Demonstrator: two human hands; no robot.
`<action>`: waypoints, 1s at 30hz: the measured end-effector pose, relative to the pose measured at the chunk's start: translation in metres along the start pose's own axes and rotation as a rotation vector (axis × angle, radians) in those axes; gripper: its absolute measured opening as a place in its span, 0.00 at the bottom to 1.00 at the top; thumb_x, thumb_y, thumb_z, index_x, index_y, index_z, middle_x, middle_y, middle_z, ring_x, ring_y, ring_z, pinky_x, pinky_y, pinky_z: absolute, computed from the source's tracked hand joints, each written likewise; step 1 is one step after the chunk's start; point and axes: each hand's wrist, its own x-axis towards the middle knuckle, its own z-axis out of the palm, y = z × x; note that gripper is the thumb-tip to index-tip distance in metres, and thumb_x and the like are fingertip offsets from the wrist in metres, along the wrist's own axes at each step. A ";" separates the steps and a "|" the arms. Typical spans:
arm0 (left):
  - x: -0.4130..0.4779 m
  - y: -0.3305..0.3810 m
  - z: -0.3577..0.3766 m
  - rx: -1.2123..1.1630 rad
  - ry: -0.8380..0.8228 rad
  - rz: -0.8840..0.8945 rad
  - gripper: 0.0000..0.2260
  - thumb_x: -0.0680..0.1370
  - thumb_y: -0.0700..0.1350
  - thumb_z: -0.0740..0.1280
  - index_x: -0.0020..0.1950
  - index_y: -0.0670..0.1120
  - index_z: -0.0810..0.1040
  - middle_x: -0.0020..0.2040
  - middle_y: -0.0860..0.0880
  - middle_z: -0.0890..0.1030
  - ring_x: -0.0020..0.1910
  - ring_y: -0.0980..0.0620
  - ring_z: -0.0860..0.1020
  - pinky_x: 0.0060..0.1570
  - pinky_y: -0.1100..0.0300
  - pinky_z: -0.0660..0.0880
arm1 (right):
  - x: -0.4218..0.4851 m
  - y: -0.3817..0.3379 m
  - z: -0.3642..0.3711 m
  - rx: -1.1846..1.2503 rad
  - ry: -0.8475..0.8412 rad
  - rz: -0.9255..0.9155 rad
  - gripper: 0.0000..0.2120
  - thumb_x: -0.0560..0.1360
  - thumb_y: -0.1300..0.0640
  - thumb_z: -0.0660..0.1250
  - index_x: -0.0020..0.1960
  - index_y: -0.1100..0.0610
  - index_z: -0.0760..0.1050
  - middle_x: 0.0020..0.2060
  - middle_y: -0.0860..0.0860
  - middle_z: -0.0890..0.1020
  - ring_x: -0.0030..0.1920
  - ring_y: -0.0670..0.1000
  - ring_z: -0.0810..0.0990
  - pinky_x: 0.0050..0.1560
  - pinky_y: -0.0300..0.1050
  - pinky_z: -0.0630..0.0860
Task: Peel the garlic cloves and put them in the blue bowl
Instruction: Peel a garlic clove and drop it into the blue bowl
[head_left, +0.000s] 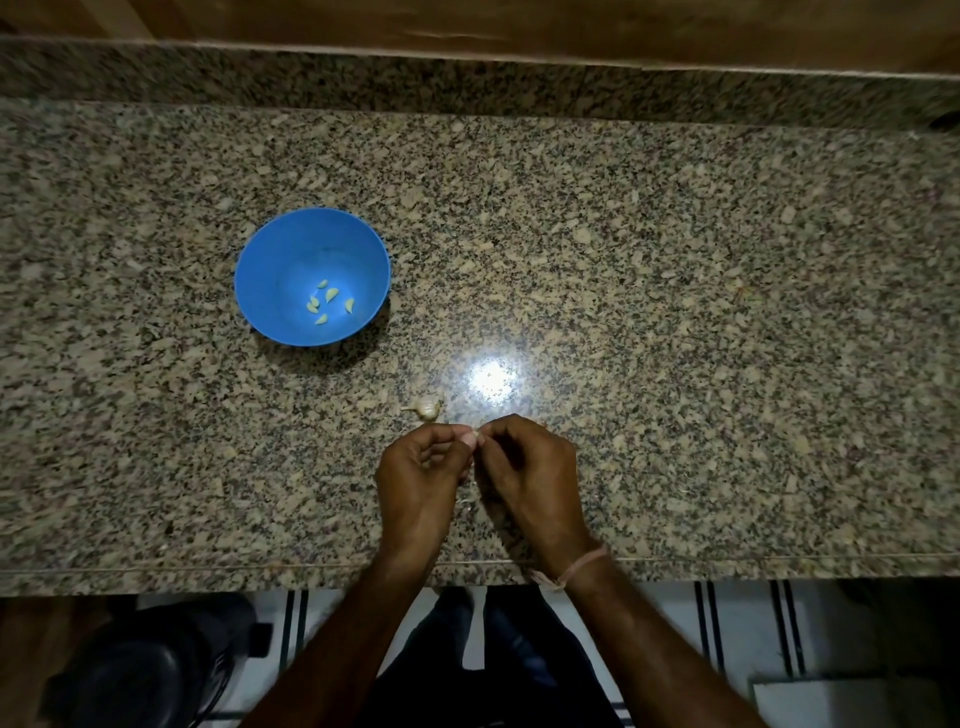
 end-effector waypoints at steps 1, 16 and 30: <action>-0.001 0.001 -0.001 0.002 -0.010 0.008 0.02 0.78 0.43 0.76 0.50 0.49 0.87 0.43 0.51 0.88 0.45 0.50 0.86 0.51 0.44 0.84 | 0.001 0.001 -0.001 -0.080 -0.013 -0.064 0.05 0.82 0.57 0.70 0.48 0.55 0.82 0.39 0.45 0.83 0.40 0.46 0.81 0.41 0.45 0.78; -0.001 0.004 -0.002 -0.158 -0.018 -0.093 0.03 0.79 0.40 0.74 0.51 0.46 0.87 0.42 0.44 0.88 0.45 0.44 0.86 0.49 0.51 0.84 | 0.010 0.013 -0.001 0.098 -0.066 0.086 0.06 0.82 0.59 0.70 0.56 0.56 0.84 0.49 0.47 0.86 0.52 0.47 0.85 0.54 0.47 0.82; 0.005 0.004 -0.007 0.269 -0.015 0.144 0.03 0.80 0.44 0.72 0.47 0.50 0.85 0.40 0.56 0.85 0.40 0.61 0.82 0.40 0.66 0.77 | 0.011 0.006 -0.004 0.332 -0.127 0.242 0.03 0.76 0.61 0.77 0.50 0.57 0.86 0.45 0.50 0.88 0.51 0.52 0.87 0.57 0.53 0.83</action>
